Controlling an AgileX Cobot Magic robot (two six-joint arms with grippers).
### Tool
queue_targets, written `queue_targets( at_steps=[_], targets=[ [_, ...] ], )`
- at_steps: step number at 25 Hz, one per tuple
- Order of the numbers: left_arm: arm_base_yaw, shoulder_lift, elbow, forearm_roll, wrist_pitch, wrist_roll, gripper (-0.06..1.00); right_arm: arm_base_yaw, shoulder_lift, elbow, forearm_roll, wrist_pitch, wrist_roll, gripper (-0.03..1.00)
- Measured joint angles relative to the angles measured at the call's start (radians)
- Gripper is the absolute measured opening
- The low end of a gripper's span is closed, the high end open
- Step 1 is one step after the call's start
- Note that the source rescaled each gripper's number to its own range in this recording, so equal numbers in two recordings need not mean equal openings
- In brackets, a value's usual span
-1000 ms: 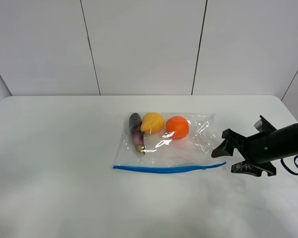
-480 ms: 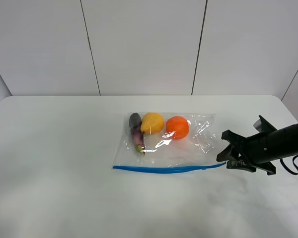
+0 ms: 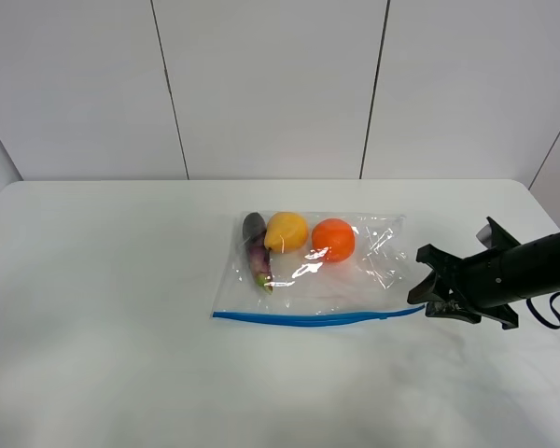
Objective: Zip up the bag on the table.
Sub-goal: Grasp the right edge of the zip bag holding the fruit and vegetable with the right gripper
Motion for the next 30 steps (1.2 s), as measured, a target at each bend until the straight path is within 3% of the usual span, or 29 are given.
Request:
queue_targets(
  at_steps=[8, 16, 23, 27, 30],
  targets=[
    [0.000, 0.000, 0.000, 0.000, 0.000, 0.000, 0.89, 0.000, 0.000, 0.000, 0.007, -0.009, 0.000, 0.44],
    [0.000, 0.000, 0.000, 0.000, 0.000, 0.000, 0.89, 0.118, 0.000, 0.000, 0.037, -0.106, 0.000, 0.44],
    [0.000, 0.000, 0.000, 0.000, 0.000, 0.000, 0.89, 0.127, 0.000, 0.000, 0.045, -0.126, 0.009, 0.43],
    [0.000, 0.000, 0.000, 0.001, 0.000, 0.000, 0.89, 0.127, 0.000, 0.000, 0.044, -0.123, 0.012, 0.30],
    [0.000, 0.000, 0.000, 0.001, 0.000, 0.000, 0.89, 0.127, 0.000, 0.000, 0.044, -0.123, 0.012, 0.12]
  ],
)
